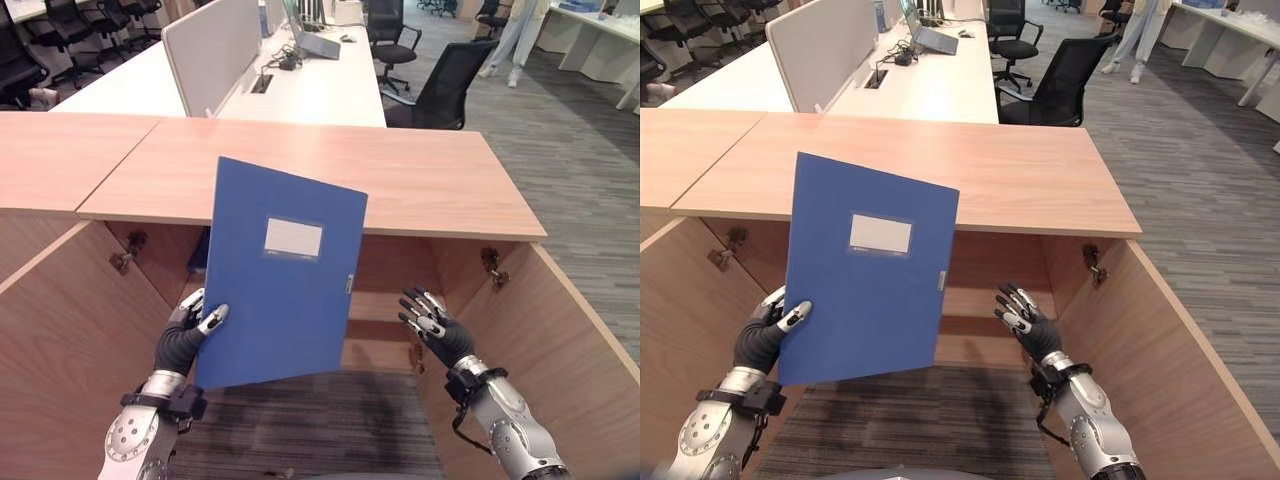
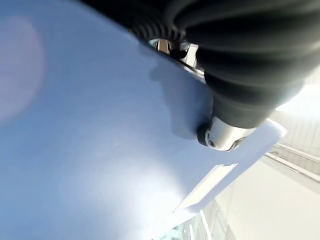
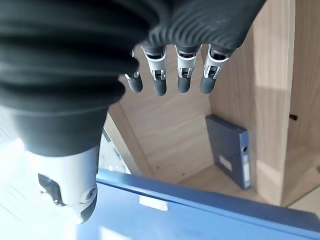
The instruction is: Put the empty folder in the office cabinet
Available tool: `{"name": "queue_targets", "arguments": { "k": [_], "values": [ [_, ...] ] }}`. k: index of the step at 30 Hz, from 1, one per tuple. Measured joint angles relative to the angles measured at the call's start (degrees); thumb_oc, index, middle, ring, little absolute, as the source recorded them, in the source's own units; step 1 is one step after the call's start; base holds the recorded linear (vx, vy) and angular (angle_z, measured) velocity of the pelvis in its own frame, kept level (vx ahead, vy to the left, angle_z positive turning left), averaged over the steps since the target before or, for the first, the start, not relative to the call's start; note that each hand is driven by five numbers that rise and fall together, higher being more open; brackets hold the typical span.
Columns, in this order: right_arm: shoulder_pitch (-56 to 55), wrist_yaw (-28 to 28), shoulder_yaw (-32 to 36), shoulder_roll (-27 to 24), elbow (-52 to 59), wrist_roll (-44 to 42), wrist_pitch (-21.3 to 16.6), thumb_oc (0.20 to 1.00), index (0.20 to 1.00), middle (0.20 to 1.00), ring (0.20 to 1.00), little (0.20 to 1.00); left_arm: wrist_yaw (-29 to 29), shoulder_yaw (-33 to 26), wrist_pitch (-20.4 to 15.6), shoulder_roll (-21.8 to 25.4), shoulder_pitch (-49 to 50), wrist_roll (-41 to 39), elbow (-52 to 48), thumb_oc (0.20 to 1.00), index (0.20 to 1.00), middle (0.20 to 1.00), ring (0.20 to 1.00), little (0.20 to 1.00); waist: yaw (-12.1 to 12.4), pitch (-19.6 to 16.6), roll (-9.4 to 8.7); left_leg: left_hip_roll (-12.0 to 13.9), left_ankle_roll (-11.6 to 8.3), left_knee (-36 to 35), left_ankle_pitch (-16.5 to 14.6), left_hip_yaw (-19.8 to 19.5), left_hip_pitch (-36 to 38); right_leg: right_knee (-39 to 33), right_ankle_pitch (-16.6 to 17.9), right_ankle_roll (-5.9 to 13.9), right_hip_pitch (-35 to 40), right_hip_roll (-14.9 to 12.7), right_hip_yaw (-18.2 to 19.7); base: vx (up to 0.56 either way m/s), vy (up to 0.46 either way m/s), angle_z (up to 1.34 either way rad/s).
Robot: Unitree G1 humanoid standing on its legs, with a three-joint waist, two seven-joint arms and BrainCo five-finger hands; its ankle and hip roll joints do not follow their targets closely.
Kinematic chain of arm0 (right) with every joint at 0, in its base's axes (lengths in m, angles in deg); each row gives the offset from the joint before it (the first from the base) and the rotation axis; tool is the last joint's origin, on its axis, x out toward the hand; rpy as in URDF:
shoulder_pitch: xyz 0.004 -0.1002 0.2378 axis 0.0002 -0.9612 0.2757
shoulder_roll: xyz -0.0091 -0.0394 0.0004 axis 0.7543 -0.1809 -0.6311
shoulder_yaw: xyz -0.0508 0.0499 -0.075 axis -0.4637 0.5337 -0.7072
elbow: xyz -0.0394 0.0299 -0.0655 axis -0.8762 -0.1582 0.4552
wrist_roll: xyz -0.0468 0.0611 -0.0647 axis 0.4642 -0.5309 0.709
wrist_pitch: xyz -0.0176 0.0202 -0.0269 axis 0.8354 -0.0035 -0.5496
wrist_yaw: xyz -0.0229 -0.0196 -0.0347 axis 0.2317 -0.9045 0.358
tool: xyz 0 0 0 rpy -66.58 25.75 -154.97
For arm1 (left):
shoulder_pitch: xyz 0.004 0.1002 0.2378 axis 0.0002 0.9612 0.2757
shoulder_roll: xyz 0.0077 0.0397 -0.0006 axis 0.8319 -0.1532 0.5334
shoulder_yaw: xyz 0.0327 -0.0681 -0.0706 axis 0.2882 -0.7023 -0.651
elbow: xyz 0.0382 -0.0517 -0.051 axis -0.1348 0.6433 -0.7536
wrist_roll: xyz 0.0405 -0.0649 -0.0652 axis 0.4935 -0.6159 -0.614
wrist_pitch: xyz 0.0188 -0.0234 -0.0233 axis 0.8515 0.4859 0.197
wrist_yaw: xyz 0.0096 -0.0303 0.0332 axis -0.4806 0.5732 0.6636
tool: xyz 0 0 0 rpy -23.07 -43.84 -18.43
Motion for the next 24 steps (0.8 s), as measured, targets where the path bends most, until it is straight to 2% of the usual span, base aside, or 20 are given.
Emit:
{"name": "queue_targets", "arguments": {
  "k": [4, 12, 24],
  "values": [
    [1.74, 0.69, -1.95, -0.76, -1.03, 3.58, 1.1, 1.0, 1.0, 1.0, 1.0, 1.0, -2.77, 1.73, 1.04, 0.67, -2.62, -0.53, -0.22, 0.2, 0.2, 0.2, 0.2, 0.2, -0.03, -0.19, -0.29, 0.0, 0.01, 0.0, 0.01, -0.01, 0.01, 0.0, 0.0, 0.0, 0.02, -0.01, 0.0, 0.0, 0.0, 0.0],
    [5.49, 2.05, -4.53, -2.27, -2.73, 4.96, 2.49, 1.0, 1.0, 1.0, 1.0, 1.0, -6.74, 3.39, 1.36, 3.42, -3.32, -1.23, -3.19, 0.2, 0.2, 0.2, 0.2, 0.2, 0.01, -0.19, -0.29, 0.02, 0.01, 0.0, 0.01, 0.0, 0.06, 0.0, 0.0, -0.01, 0.07, 0.02, 0.01, 0.0, 0.0, 0.0],
    [13.08, 1.97, -8.7, -3.21, -2.78, 4.88, 3.19, 1.0, 1.0, 1.0, 1.0, 1.0, -7.05, 5.15, 1.84, 7.26, -5.68, -2.75, -3.46, 0.2, 0.2, 0.2, 0.2, 0.2, 0.45, -0.18, -0.35, 0.05, 0.02, 0.0, 0.02, 0.02, 0.12, 0.0, 0.01, -0.01, 0.11, 0.08, 0.03, 0.0, 0.0, 0.0]
  ]
}}
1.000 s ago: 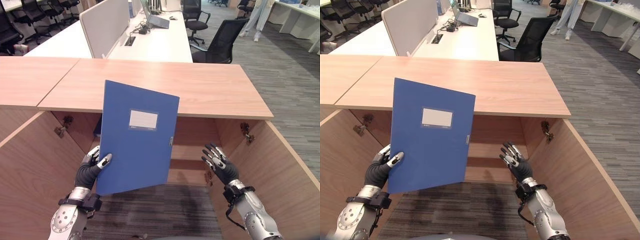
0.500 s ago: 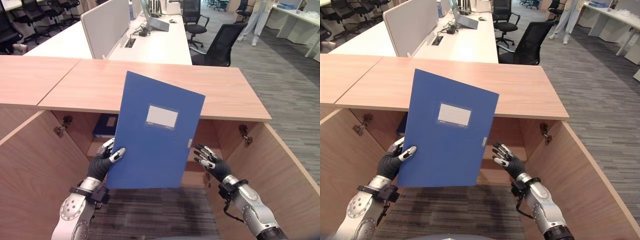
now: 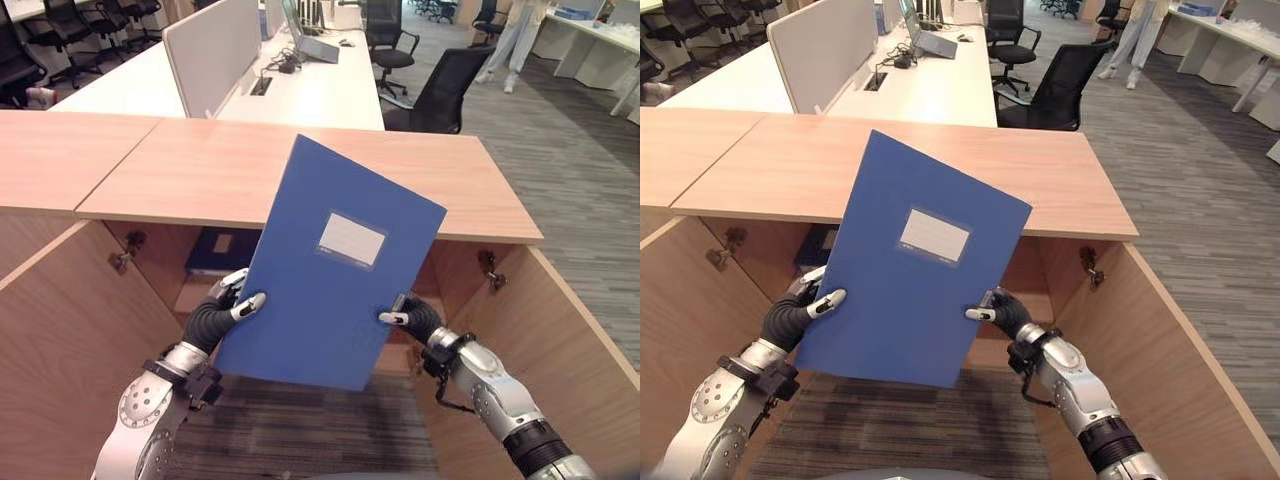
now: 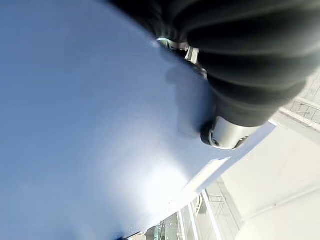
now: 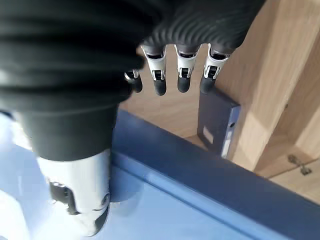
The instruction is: Put the empty folder in the office cabinet
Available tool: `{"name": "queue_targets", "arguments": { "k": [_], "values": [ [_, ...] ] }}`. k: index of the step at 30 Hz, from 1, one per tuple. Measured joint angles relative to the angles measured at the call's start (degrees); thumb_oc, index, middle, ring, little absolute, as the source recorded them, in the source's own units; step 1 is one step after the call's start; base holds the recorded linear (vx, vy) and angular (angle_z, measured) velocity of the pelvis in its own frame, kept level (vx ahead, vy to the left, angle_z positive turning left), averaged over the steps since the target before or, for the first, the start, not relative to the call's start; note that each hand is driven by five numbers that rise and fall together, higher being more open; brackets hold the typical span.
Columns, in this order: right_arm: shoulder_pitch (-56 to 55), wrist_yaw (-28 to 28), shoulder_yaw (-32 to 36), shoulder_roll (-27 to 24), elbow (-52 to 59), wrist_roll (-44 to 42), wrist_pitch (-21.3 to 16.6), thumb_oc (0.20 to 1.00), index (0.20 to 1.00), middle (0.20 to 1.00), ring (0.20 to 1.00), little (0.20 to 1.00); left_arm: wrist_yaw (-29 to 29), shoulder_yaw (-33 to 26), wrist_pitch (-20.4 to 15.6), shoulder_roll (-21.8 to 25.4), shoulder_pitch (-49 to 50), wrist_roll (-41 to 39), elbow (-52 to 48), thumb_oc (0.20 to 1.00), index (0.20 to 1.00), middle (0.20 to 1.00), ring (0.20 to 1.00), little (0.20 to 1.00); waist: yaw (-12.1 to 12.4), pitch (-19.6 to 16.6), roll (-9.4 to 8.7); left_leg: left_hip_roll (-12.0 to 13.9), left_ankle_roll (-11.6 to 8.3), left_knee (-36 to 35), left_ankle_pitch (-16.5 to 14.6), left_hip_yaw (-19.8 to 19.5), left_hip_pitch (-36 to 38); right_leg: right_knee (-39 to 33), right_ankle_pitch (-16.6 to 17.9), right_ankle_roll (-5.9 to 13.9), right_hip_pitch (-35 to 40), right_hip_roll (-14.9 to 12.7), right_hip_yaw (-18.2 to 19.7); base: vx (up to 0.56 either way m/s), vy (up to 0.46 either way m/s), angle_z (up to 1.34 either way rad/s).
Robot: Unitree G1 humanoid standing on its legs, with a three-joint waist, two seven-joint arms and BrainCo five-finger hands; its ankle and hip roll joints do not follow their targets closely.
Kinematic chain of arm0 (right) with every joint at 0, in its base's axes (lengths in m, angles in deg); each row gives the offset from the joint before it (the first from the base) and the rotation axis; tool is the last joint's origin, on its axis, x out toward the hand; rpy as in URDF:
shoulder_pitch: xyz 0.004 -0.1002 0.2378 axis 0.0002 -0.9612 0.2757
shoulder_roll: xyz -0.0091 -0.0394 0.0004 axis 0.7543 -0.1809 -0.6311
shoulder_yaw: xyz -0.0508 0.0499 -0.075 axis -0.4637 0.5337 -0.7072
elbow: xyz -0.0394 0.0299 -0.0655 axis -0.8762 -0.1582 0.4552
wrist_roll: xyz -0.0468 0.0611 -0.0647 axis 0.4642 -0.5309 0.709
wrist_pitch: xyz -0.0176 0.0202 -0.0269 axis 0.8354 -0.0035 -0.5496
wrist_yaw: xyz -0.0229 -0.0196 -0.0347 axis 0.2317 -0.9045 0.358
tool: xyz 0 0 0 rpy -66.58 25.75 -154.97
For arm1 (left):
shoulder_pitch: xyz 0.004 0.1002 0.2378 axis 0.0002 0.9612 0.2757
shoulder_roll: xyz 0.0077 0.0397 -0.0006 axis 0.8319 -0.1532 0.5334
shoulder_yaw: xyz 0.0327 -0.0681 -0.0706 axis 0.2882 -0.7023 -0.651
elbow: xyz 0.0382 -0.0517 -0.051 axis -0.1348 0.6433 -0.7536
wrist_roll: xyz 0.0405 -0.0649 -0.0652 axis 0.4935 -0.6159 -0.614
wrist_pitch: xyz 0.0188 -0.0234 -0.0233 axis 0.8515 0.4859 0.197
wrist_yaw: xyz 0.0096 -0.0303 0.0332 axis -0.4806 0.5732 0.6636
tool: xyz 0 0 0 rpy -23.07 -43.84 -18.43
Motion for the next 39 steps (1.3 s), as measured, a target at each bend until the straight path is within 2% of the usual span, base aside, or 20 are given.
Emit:
{"name": "queue_targets", "arguments": {
  "k": [9, 10, 11, 13, 14, 20, 24, 25, 26, 27, 33, 37, 39],
  "values": [
    [4.01, -0.22, -3.39, 1.89, 0.39, -2.59, -0.02, 1.0, 1.0, 1.0, 1.0, 1.0, 0.3, 0.02, 0.39, 0.04, -0.87, -0.98, -0.01, 0.2, 0.2, 0.2, 0.2, 0.2, 1.32, 0.39, -0.43, 0.01, 0.0, 0.0, 0.01, -0.18, -0.05, -0.01, 0.0, 0.0, 0.07, 0.01, -0.08, 0.0, 0.0, 0.0],
    [4.07, -0.46, -3.52, 2.17, 0.39, -3.95, -0.03, 0.831, 0.831, 0.831, 0.831, 0.831, 0.55, 0.03, 0.36, -0.01, -1.38, -0.99, -0.01, 0.2, 0.2, 0.2, 0.2, 0.2, 1.49, 0.47, -0.56, 0.02, 0.0, 0.0, 0.0, -0.17, -0.05, -0.01, -0.01, 0.0, 0.06, 0.01, -0.07, 0.0, 0.0, 0.0],
    [4.11, -0.94, -3.62, 2.76, 0.35, -5.74, -0.04, 0.545, 0.545, 0.545, 0.545, 0.545, 0.81, 0.02, 0.34, -0.03, -2.11, -1.04, -0.01, 0.2, 0.2, 0.2, 0.2, 0.2, 1.71, 0.51, -0.65, 0.02, 0.0, 0.0, 0.0, -0.16, -0.06, -0.01, 0.0, 0.0, 0.02, 0.02, -0.07, 0.0, 0.0, 0.0],
    [4.13, -1.6, -3.65, 3.56, 0.32, -8.12, -0.32, 0.388, 0.388, 0.388, 0.388, 0.388, 1.15, 0.04, 0.26, 0.06, -2.87, -1.08, -0.01, 0.2, 0.2, 0.2, 0.2, 0.2, 1.84, 0.53, -0.64, 0.01, 0.0, 0.0, 0.0, -0.17, -0.08, -0.01, 0.0, 0.0, -0.01, 0.01, -0.06, 0.0, 0.0, 0.0],
    [4.14, -1.88, -3.66, 3.82, 0.27, -8.61, -0.5, 0.2, 0.2, 0.2, 0.2, 0.2, 1.3, 0.05, 0.26, 0.04, -3.14, -1.1, -0.01, 0.2, 0.2, 0.2, 0.2, 0.2, 1.88, 0.53, -0.65, 0.01, 0.0, 0.0, 0.0, -0.18, -0.11, -0.01, 0.0, 0.0, -0.03, 0.02, -0.06, 0.0, 0.0, 0.0],
    [4.05, -2.27, -4.25, 6.47, -0.17, -16.57, -2.96, 0.2, 0.2, 0.2, 0.2, 0.2, 3.53, 1.89, 0.26, -0.19, -3.82, -6.67, 1.42, 0.2, 0.2, 0.2, 0.2, 0.2, 1.84, 0.59, -0.61, -0.06, 0.0, 0.0, 0.0, -0.18, -0.12, 0.0, -0.01, -0.02, -0.1, 0.06, 0.04, 0.0, 0.0, 0.0],
    [3.81, -2.27, -5.0, 7.94, -2.41, -18.44, -3.93, 0.2, 0.2, 0.2, 0.2, 0.2, 4.05, 3.02, 0.57, 0.17, -3.82, -8.88, 3.1, 0.2, 0.2, 0.2, 0.2, 0.2, 1.69, 0.58, -0.63, -0.09, 0.0, 0.0, 0.0, -0.16, -0.08, 0.0, 0.0, -0.02, -0.12, 0.05, 0.16, 0.0, 0.0, 0.0],
    [3.59, -2.31, -5.07, 7.94, -3.06, -18.7, -3.93, 0.2, 0.2, 0.2, 0.2, 0.2, 4.32, 3.8, 0.8, 0.24, -3.81, -9.39, 3.55, 0.573, 0.573, 0.573, 0.573, 0.573, 1.71, 0.59, -0.62, -0.1, 0.0, 0.0, 0.0, -0.15, -0.08, 0.0, 0.01, -0.03, -0.16, 0.05, 0.2, 0.0, 0.0, 0.0],
    [3.46, -2.31, -5.08, 7.93, -3.34, -18.82, -3.94, 0.2, 0.2, 0.2, 0.2, 0.2, 4.4, 4.16, 0.82, 0.22, -3.8, -9.73, 3.93, 0.573, 0.573, 0.573, 0.573, 0.573, 1.67, 0.59, -0.62, -0.11, 0.0, 0.01, 0.0, -0.13, -0.08, 0.0, 0.01, -0.04, -0.19, 0.05, 0.21, 0.0, 0.0, 0.0],
    [3.42, -2.31, -5.54, 7.93, -4.65, -19.18, -3.91, 0.2, 0.2, 0.2, 0.2, 0.2, 4.4, 4.85, 0.96, 0.22, -3.79, -10.57, 5.25, 1.0, 1.0, 1.0, 1.0, 1.0, 1.48, 0.58, -0.63, -0.11, 0.0, 0.0, 0.0, -0.07, -0.05, 0.0, 0.01, -0.04, -0.21, 0.06, 0.3, 0.0, 0.0, 0.0],
    [-1.59, -1.79, -7.02, 10.41, -11.51, -24.97, -2.6, 0.2, 0.2, 0.2, 0.2, 0.2, 3.9, 8.86, 4.23, 2.38, -2.91, -13.5, 7.68, 1.0, 1.0, 1.0, 1.0, 1.0, 0.71, 0.69, -0.29, -0.14, 0.0, 0.0, 0.0, 0.58, -0.03, 0.0, 0.11, -0.16, -0.69, 0.07, 1.03, 0.0, 0.02, -0.06],
    [-7.53, -0.21, -7.19, 10.85, -14.27, -25.96, -0.23, 0.2, 0.2, 0.2, 0.2, 0.2, 0.62, 9.59, 5.85, 1.91, 1.83, -16.17, 10.31, 1.0, 1.0, 1.0, 1.0, 1.0, -0.4, 0.66, 0.08, -0.11, 0.0, 0.0, 0.0, 0.85, -0.02, 0.0, 0.14, -0.21, -0.9, 0.11, 1.28, 0.01, 0.021, -0.03],
    [-10.6, 1.09, -5.72, 12.23, -16.37, -26.3, 1.18, 0.2, 0.2, 0.2, 0.2, 0.2, -1.55, 9.75, 5.91, -0.08, 3.83, -18.07, 14.08, 1.0, 1.0, 1.0, 1.0, 1.0, -0.64, 0.24, 0.48, -0.15, 0.0, 0.0, -0.03, 0.94, 0.25, 0.0, 0.13, -0.2, -0.7, 0.07, 1.34, 0.0, 0.0, 0.0]
  ]
}}
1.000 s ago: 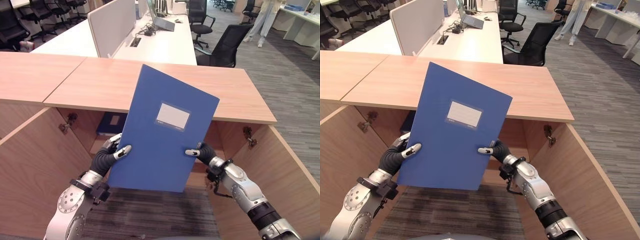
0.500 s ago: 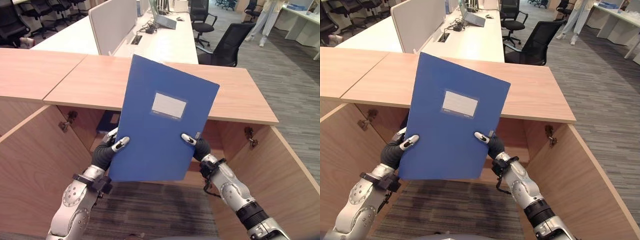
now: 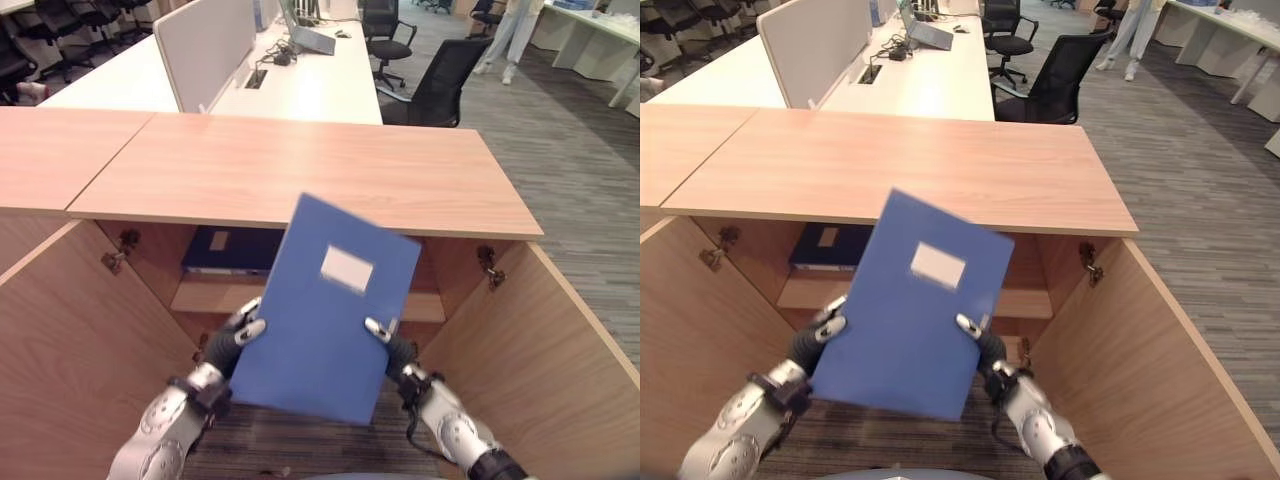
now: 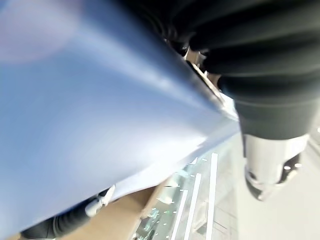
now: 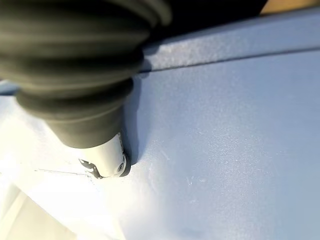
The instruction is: Put the empty folder in the office cabinet
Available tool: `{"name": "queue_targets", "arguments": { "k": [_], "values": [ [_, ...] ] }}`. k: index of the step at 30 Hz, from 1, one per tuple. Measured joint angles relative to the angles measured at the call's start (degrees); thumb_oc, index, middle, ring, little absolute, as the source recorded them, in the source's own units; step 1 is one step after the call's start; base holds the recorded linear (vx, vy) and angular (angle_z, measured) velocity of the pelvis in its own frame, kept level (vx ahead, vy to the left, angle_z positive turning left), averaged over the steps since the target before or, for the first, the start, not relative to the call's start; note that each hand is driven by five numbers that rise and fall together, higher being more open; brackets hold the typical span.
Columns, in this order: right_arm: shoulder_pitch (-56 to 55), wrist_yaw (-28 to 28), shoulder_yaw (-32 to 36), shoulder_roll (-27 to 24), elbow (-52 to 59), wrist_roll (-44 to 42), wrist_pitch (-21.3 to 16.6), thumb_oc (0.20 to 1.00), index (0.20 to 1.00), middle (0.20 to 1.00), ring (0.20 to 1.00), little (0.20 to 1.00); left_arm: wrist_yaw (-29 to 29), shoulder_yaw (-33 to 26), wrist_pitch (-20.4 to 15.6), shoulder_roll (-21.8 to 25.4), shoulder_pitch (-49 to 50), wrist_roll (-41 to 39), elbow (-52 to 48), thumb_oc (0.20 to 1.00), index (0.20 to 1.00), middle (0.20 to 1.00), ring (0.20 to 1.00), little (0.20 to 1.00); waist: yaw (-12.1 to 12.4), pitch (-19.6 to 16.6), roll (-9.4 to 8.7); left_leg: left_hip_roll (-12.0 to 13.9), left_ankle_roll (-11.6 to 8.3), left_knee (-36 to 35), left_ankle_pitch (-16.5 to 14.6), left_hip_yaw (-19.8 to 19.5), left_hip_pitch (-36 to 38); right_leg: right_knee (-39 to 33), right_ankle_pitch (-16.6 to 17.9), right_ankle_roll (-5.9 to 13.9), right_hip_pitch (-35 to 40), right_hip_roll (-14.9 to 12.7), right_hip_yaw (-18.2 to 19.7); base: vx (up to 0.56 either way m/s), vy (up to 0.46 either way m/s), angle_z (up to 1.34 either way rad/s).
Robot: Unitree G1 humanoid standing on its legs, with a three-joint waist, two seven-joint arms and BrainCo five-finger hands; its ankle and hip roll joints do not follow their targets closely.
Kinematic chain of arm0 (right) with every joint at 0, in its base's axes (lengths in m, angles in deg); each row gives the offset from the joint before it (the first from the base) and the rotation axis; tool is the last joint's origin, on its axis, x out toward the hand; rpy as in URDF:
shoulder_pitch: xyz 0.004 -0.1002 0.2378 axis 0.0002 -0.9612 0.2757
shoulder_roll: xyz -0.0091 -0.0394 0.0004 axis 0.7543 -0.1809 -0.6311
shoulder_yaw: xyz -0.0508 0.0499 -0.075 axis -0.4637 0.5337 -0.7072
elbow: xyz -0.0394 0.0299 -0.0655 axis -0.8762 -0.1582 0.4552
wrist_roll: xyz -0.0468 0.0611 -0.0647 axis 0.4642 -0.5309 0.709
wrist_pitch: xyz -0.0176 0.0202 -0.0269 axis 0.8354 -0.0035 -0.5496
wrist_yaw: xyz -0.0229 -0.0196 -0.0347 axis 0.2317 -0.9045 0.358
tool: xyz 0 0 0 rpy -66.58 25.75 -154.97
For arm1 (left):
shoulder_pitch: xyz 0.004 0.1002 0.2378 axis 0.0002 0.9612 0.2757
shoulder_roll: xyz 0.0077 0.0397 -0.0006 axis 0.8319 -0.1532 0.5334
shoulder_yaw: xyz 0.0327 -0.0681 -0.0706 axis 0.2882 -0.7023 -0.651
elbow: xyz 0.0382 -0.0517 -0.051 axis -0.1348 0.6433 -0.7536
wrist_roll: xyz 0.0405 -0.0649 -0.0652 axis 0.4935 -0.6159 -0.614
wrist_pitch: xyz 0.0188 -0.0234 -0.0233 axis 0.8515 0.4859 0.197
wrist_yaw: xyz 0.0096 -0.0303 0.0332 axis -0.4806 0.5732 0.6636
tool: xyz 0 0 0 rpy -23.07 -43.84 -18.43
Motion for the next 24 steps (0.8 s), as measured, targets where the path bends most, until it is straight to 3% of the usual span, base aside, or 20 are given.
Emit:
{"name": "queue_targets", "arguments": {
  "k": [4, 8, 13, 21, 24],
  "values": [
    [-8.03, 0.06, 0.49, 2.74, -6.78, -0.62, 3.23, 0.2, 0.2, 0.2, 0.2, 0.2, -2.8, -1.34, -0.1, -2.91, 3.64, -0.93, 4.93, 1.0, 1.0, 1.0, 1.0, 1.0, -0.12, -0.38, 0.88, -0.01, 0.0, -0.04, -0.02, 0.63, -0.06, -0.01, -0.26, 0.32, -0.26, -0.16, 0.17, 0.0, 0.02, -0.03],
    [-9.51, 0.14, 6.64, 4.58, -12.16, -0.62, 2.98, 0.2, 0.2, 0.2, 0.2, 0.2, -2.87, -2.06, 0.5, -5.29, 4.44, -0.59, 17.68, 1.0, 1.0, 1.0, 1.0, 1.0, -1.71, -0.55, 1.89, 0.06, 0.04, -0.06, 0.01, 0.76, -0.15, -0.02, -0.25, 0.33, -0.43, -0.48, 0.24, 0.0, 0.014, -0.01],
    [-7.44, -0.42, 11.35, 4.57, -21.05, 1.05, 2.97, 0.2, 0.2, 0.2, 0.2, 0.2, -2.5, -3.27, 0.56, -8.83, 4.86, 4.45, 26.5, 1.0, 1.0, 1.0, 1.0, 1.0, -2.11, -1.76, 1.9, -0.13, 0.12, -0.06, 0.05, 0.8, -0.79, -0.02, -0.04, 0.36, -1.28, -0.66, 0.61, 0.0, 0.05, -0.03],
    [-2.78, -2.14, 11.64, 5.38, -26.47, 2.78, 4.08, 0.2, 0.2, 0.2, 0.2, 0.2, -1.25, -3.07, 0.49, -9.82, 2.72, 6.38, 29.35, 1.0, 1.0, 1.0, 1.0, 1.0, -1.63, -2.12, 2.52, -1.51, 0.83, -0.06, -0.05, -0.28, -1.15, 0.01, 0.72, 0.44, -1.07, -1.56, -0.11, -0.01, 0.115, 0.05],
    [-0.45, -3.81, 11.68, 5.9, -26.06, 2.73, 4.07, 0.2, 0.2, 0.2, 0.2, 0.2, -1.11, -2.89, 0.47, -9.75, 2.86, 7.56, 29.37, 1.0, 1.0, 1.0, 1.0, 1.0, -1.42, -2.25, 3.44, -3.27, 1.6, -0.13, -0.42, -0.67, -1.18, 0.04, 1.29, 0.85, -0.81, -3.19, -0.43, 0.0, 0.309, 0.09]
  ]
}}
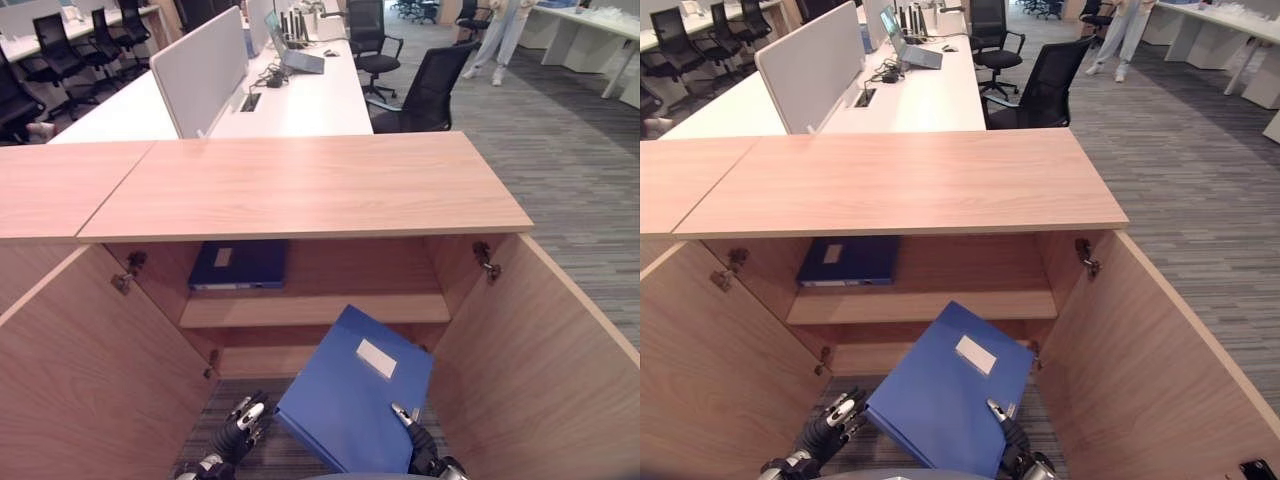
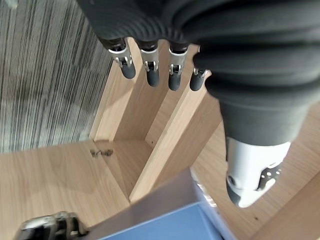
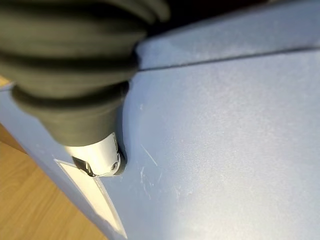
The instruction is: Put the empty folder in the office cabinet
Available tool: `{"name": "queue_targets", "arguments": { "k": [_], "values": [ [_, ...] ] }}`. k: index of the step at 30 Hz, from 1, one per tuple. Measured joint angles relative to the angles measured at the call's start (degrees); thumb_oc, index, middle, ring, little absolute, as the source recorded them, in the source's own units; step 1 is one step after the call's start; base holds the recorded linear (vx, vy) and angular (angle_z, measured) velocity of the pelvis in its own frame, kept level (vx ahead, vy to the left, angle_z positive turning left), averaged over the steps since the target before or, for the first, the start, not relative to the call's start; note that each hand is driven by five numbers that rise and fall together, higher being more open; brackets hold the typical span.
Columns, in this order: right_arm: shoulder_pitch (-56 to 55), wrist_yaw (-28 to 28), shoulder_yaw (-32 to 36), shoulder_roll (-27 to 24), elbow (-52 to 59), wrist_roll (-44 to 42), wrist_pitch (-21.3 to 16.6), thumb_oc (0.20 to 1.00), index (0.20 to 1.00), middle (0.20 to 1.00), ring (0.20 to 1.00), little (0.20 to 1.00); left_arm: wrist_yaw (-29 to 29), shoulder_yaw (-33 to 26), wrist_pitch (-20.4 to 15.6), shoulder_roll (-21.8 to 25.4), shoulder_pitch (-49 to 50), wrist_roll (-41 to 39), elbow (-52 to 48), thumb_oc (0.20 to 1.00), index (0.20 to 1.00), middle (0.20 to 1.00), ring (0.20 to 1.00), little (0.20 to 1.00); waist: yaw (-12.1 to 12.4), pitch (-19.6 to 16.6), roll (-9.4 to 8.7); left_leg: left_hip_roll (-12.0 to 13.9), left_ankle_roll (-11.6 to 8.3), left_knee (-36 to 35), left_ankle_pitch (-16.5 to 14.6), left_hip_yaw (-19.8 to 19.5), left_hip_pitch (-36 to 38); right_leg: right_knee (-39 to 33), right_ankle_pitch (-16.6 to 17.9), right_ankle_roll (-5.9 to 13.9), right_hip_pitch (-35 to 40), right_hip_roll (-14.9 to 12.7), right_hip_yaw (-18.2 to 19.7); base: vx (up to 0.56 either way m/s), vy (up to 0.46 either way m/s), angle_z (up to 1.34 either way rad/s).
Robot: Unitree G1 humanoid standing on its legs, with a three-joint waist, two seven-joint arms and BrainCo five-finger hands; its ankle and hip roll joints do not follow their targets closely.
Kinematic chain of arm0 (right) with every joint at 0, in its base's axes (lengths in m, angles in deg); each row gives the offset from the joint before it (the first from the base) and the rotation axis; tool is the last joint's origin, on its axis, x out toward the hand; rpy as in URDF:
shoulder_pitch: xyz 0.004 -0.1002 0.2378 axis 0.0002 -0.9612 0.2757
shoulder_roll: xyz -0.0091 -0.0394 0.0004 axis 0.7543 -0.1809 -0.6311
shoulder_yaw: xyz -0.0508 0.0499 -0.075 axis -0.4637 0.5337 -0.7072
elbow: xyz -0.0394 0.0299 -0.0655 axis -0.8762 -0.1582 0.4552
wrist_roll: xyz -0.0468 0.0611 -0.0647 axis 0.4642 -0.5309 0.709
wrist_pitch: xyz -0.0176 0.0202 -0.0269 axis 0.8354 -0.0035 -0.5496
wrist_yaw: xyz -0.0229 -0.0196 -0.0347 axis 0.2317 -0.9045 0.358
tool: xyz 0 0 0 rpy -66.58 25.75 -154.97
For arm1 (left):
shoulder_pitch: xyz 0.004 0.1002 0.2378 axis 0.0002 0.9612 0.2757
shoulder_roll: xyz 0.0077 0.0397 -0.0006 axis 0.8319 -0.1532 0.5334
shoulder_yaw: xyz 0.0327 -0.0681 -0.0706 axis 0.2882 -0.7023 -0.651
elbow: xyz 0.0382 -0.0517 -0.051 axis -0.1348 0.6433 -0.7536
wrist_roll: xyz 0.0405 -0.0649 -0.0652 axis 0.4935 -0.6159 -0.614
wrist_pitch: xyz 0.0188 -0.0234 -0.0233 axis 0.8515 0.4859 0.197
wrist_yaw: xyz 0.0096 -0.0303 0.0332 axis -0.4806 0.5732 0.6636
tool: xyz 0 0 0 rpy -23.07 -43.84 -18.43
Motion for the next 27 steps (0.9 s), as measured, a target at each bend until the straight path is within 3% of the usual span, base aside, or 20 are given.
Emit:
{"name": "queue_targets", "arguments": {
  "k": [4, 8, 12, 14, 16, 17, 18, 19, 21, 23, 24, 27],
  "values": [
    [1.74, -2.27, -1.27, -0.38, 3.21, 0.21, -0.4, 0.2, 0.2, 0.2, 0.2, 0.2, 1.11, 0.67, -0.04, 0.54, 0.14, 1.35, 0.91, 1.0, 1.0, 1.0, 1.0, 1.0, 0.43, 0.09, 0.12, -2.64, 1.42, 0.05, -0.46, -1.73, 0.54, 1.0, 0.12, 1.11, 1.53, -3.08, -1.8, 0.04, 0.285, 0.28],
    [3.78, -3.34, -4.63, -1.97, 12.04, 3.86, -0.6, 0.2, 0.2, 0.2, 0.2, 0.2, 2.64, 1.73, 0.04, 1.18, 0.67, 4.1, 1.29, 1.0, 1.0, 1.0, 1.0, 1.0, 0.3, 2.01, -0.08, -5.86, 3.79, 0.08, -1.03, -3.2, 2.03, 7.63, -0.75, 1.64, 1.45, -8.43, -3.8, 0.03, 0.117, 0.21],
    [5.59, -3.89, -7.93, -1.58, 17.9, 6.97, -0.7, 0.2, 0.2, 0.2, 0.2, 0.2, 4.87, 0.08, -0.03, 3.5, 2.74, 5.16, 1.68, 1.0, 1.0, 1.0, 1.0, 1.0, 1.54, 2.72, -2.36, -6.45, 4.8, 0.1, -1.46, -3.37, 2.32, 9.93, -1.66, 2.26, 0.06, -9.13, -4.45, 0.09, 0.014, -0.02],
    [6.86, -3.97, -8.04, -1.61, 18.28, 7.37, -1.14, 0.2, 0.2, 0.2, 0.2, 0.2, 5.76, -0.66, 0.03, 3.76, 3.1, 5.21, 2.5, 1.0, 1.0, 1.0, 1.0, 1.0, 1.4, 3.16, -2.82, -5.4, 4.74, 0.12, -1.3, -3.83, 2.32, 10.21, -3.46, 3.3, -0.3, -7.53, -3.55, 0.16, -0.084, 0.03],
    [8.13, -4.49, -7.94, -3.42, 18.32, 8.43, -1.36, 0.2, 0.2, 0.2, 0.2, 0.2, 6.86, -0.76, 0.07, 2.78, 1.98, 5.26, 4.15, 1.0, 1.0, 1.0, 1.0, 1.0, 0.95, 4.65, -1.04, -2.09, 5.6, 0.43, -1.82, -5.42, 2.32, 12.72, -6.98, 2.86, -3.15, -2.94, -1.35, 0.13, -0.094, 0.15],
    [8.93, -4.91, -7.9, -4.3, 18.34, 9.36, -1.37, 0.2, 0.2, 0.2, 0.2, 0.2, 7.1, -0.7, 0.05, 2.65, 1.42, 5.42, 4.2, 1.0, 1.0, 1.0, 1.0, 1.0, 0.16, 5.56, -0.64, -1.0, 5.45, 0.86, -1.91, -6.14, 2.15, 11.62, -6.76, 3.2, -4.16, -1.12, -1.16, 0.16, -0.18, 0.39],
    [9.33, -5.2, -7.73, -5.25, 18.34, 10.12, -1.43, 0.2, 0.2, 0.2, 0.2, 0.2, 7.23, -0.61, 0.08, 2.81, 1.49, 6.13, 4.27, 1.0, 1.0, 1.0, 1.0, 1.0, -0.55, 6.01, -0.96, -0.72, 4.85, 1.22, -1.91, -7.26, 1.73, 10.47, -5.18, 2.24, -4.88, -0.21, -1.04, 0.16, -0.18, 0.61],
    [9.29, -5.89, -7.58, -6.37, 18.26, 10.17, -1.37, 0.2, 0.2, 0.2, 0.2, 0.2, 7.35, -0.59, 0.04, 2.45, 1.16, 6.41, 4.31, 1.0, 1.0, 1.0, 1.0, 1.0, -0.83, 6.0, -1.29, -0.26, 4.26, 0.27, -1.69, -8.53, 2.41, 8.68, -4.49, 0.02, -2.85, 0.88, -2.07, 0.18, -0.169, 0.59],
    [9.38, -6.84, -6.99, -8.12, 18.26, 11.0, -1.55, 0.2, 0.2, 0.2, 0.2, 0.2, 7.26, -0.36, 0.04, 1.72, 1.73, 6.9, 3.92, 1.0, 1.0, 1.0, 1.0, 1.0, -0.34, 5.64, -0.92, 0.8, 3.77, 0.39, -1.32, -8.88, 3.09, 6.3, -4.49, -0.15, -1.61, 2.76, -2.68, 0.14, -0.106, 0.15],
    [10.29, -7.35, -5.86, -9.61, 18.25, 11.16, -1.79, 0.2, 0.2, 0.2, 0.2, 0.2, 7.51, -0.5, 0.09, 0.16, 3.05, 7.37, 3.19, 1.0, 1.0, 1.0, 1.0, 1.0, 0.06, 4.86, 0.81, 2.67, 1.75, 0.94, -1.63, -8.36, 2.61, 4.59, -4.31, -0.63, -1.13, 5.19, -2.49, 0.21, -0.183, -0.2],
    [10.88, -7.69, -5.78, -9.62, 18.26, 11.15, -1.88, 0.2, 0.2, 0.2, 0.2, 0.2, 7.57, -0.53, 0.2, -0.3, 3.93, 7.36, 3.18, 1.0, 1.0, 1.0, 1.0, 1.0, 0.17, 4.48, 0.56, 2.85, 1.29, 1.07, -1.58, -7.43, 2.26, 2.78, -3.1, -2.34, -1.14, 6.3, -1.9, 0.25, -0.249, -0.19],
    [11.24, -8.55, -5.69, -8.92, 18.24, 10.79, -2.27, 0.2, 0.2, 0.2, 0.2, 0.2, 8.39, -0.97, 0.17, -1.18, 2.72, 7.26, 3.79, 1.0, 1.0, 1.0, 1.0, 1.0, 0.14, 4.04, -0.31, 3.76, -0.15, 1.46, -2.27, -7.41, 1.45, 1.07, -2.86, -2.51, -0.99, 7.42, -1.83, 0.18, -0.251, -0.05]
  ]
}}
